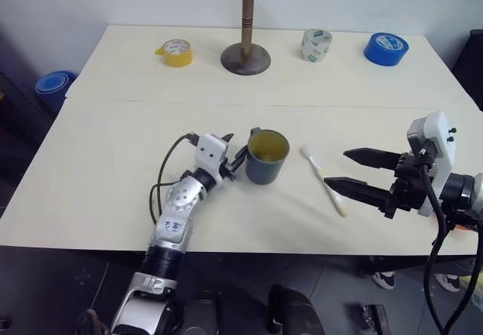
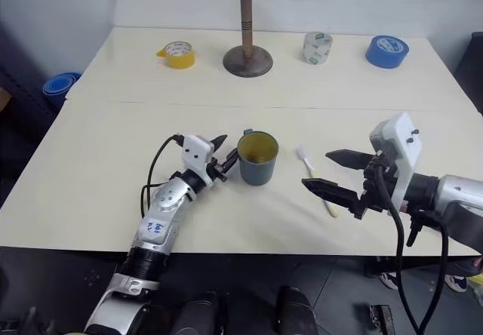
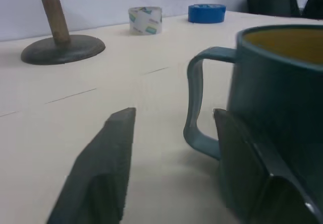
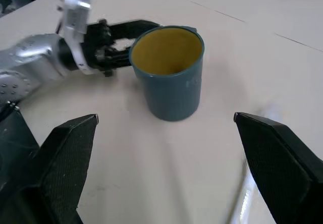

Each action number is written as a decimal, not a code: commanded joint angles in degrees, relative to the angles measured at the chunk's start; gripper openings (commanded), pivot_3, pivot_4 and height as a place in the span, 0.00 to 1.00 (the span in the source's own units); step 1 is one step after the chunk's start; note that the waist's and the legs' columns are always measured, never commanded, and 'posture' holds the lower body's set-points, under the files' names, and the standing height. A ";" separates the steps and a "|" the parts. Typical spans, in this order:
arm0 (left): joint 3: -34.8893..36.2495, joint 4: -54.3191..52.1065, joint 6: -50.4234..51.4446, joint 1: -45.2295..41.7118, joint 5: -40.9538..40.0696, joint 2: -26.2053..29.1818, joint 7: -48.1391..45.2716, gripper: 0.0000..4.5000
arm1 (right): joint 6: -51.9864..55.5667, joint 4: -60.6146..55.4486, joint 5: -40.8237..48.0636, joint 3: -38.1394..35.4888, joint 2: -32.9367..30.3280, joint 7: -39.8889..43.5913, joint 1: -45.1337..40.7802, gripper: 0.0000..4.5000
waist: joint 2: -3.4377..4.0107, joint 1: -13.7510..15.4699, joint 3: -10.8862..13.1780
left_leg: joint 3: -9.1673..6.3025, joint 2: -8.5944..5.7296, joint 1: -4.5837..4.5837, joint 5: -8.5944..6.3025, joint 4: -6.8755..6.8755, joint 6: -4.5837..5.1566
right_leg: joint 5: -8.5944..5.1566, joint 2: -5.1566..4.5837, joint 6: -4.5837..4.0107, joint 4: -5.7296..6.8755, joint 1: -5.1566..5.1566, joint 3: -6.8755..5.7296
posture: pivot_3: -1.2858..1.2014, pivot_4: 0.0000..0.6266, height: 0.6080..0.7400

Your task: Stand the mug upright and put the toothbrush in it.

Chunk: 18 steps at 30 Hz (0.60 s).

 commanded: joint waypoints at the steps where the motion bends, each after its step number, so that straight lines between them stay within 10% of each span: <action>1: 4.77 -9.39 7.25 -0.61 -3.66 5.90 -3.38 0.62 | -1.00 1.30 -3.37 2.06 0.77 -1.74 -0.63 1.00 | 0.01 -0.06 -0.01 | 0.00 0.00 0.01 0.00 0.00 0.00 | 0.00 0.00 0.00 0.00 0.01 0.00 | 0.52 0.24 1.00; 6: 12.25 -13.82 36.62 -9.52 -26.21 24.44 -24.26 0.62 | -0.57 3.96 -9.55 9.92 5.47 -7.99 -3.45 1.00 | 0.01 -0.16 -0.01 | -0.02 -0.03 0.01 0.00 0.00 0.00 | 0.00 -0.03 0.00 0.02 0.01 0.00 | 0.52 0.24 1.00; 11: 10.51 -14.12 44.56 -20.36 -37.72 41.50 -47.45 0.62 | -1.36 9.54 -20.43 20.35 11.60 -13.11 -9.62 1.00 | 0.02 -1.43 -0.01 | -0.03 0.00 0.00 0.00 -0.11 -0.07 | -0.02 0.02 -0.03 0.01 -0.03 -0.08 | 0.52 0.24 1.00; 18: 6.39 -16.60 43.57 -24.65 -39.18 47.73 -58.57 0.62 | -4.24 20.89 -32.32 27.20 18.38 -13.01 -15.20 1.00 | 0.35 -1.65 -0.03 | 0.01 0.02 0.00 0.02 -0.17 -0.12 | -0.03 0.06 -0.02 0.01 -0.08 -0.13 | 0.52 0.24 1.00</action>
